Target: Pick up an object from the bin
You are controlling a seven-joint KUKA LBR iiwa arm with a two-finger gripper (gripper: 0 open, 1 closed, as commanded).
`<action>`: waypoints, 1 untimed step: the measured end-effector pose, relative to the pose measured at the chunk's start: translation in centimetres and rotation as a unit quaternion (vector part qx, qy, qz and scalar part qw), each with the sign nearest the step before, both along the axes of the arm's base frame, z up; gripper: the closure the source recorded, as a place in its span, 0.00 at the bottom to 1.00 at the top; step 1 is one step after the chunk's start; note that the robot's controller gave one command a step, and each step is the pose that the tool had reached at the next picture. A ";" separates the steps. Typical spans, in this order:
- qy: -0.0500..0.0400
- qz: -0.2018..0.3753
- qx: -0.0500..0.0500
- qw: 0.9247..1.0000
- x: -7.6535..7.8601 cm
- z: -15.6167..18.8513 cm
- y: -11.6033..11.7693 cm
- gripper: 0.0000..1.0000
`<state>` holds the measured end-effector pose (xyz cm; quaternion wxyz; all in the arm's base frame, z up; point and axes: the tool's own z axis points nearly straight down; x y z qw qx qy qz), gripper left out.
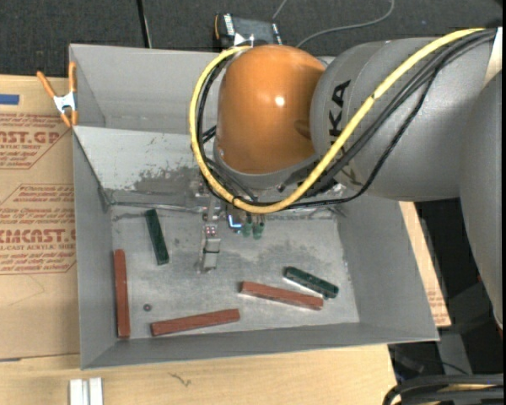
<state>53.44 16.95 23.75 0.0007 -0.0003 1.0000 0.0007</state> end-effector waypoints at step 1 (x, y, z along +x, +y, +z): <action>0.003 0.077 -0.001 0.997 3.6 -14.7 -2.6 0.00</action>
Offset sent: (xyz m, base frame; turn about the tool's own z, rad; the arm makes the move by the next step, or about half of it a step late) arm 0.0372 -0.0249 -0.1418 -0.1539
